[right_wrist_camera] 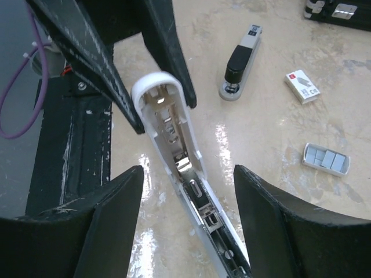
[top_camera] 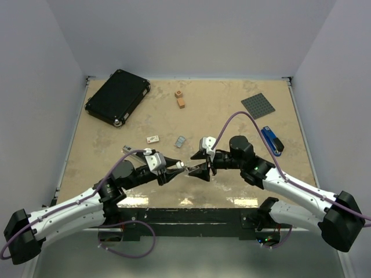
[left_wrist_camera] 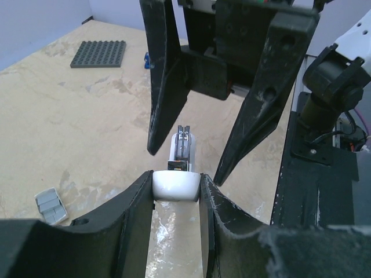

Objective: Load the staples into the stapler

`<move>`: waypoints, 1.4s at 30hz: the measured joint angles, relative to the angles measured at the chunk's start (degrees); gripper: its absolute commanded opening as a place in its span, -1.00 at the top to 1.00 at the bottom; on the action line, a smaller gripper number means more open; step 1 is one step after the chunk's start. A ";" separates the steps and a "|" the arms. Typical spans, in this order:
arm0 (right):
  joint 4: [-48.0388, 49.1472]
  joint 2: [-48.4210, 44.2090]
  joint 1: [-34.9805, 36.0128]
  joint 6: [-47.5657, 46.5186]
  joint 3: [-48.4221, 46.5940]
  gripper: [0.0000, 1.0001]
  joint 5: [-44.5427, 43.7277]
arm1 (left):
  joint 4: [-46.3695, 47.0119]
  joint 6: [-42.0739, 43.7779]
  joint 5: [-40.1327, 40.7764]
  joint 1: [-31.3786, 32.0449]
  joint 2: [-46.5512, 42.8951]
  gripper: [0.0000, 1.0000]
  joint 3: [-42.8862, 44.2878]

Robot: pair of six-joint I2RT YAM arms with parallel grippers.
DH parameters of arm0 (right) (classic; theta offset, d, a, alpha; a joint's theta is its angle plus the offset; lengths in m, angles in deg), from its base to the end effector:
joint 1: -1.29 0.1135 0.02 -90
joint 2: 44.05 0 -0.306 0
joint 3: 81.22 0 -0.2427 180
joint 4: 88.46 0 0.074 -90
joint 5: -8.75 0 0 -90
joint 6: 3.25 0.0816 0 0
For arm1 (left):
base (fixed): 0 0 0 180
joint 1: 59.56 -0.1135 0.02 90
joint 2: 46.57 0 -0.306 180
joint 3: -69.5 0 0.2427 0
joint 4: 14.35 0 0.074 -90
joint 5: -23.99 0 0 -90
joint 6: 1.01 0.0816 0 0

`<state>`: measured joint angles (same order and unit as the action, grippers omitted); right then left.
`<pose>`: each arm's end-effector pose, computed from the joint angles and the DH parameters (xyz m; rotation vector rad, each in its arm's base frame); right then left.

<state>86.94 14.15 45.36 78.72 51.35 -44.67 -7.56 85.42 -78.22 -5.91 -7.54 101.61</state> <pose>0.1327 0.1961 0.2912 -1.2314 1.4577 1.0179 0.0910 -0.1528 0.2766 0.8553 1.4161 -0.9404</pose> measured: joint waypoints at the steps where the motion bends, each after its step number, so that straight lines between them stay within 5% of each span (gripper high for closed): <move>1: -0.85 -0.15 0.37 -0.83 -0.04 -0.24 0.00 | -0.81 0.04 -0.35 0.00 -0.44 1.00 0.63; 12: -4.22 -0.13 2.38 -4.74 -0.92 0.38 0.24 | -6.60 0.83 -3.13 0.00 -2.36 1.00 4.61; 37: -6.32 2.60 5.42 -7.13 -1.81 0.39 -0.02 | -13.73 2.38 -7.50 0.00 -3.87 1.00 7.04; 42: -6.34 2.84 5.68 -7.69 -2.03 0.98 0.22 | -14.93 3.39 -7.63 -0.02 -4.42 1.00 7.39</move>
<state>80.60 16.99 51.05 71.02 49.31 -44.46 -22.49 88.81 -85.84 -5.93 -11.96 109.00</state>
